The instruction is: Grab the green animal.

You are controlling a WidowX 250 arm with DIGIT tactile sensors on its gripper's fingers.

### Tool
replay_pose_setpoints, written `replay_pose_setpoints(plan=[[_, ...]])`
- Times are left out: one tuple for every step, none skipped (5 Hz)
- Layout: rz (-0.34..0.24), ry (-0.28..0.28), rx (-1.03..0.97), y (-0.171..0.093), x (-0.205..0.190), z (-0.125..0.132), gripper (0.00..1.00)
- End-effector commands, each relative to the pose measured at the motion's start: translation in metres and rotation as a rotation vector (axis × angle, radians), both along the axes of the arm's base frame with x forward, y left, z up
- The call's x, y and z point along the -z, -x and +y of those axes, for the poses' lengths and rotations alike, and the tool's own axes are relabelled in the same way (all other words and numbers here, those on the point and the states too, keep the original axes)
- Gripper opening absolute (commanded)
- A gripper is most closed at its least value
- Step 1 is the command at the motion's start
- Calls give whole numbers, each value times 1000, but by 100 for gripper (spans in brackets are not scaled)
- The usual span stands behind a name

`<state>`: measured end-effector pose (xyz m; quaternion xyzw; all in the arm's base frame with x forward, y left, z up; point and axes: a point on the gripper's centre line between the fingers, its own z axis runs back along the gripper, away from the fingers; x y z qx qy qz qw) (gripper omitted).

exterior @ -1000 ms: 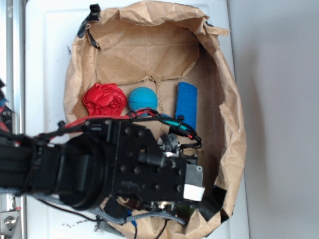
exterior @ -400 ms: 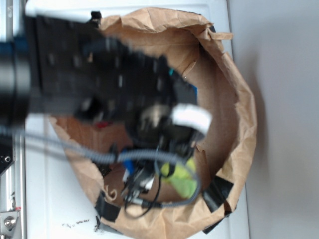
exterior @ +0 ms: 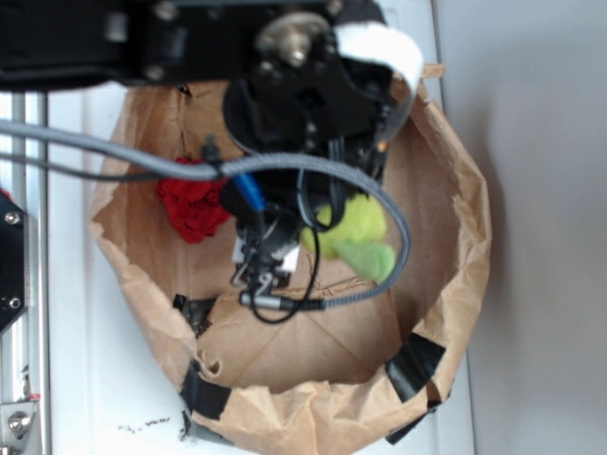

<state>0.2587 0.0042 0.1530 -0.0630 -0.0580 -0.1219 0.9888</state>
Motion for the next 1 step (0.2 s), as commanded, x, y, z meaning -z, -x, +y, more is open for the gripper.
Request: replay_pose_setpoints(plan=[[-161, -31, -3, 1, -19, 16, 47]])
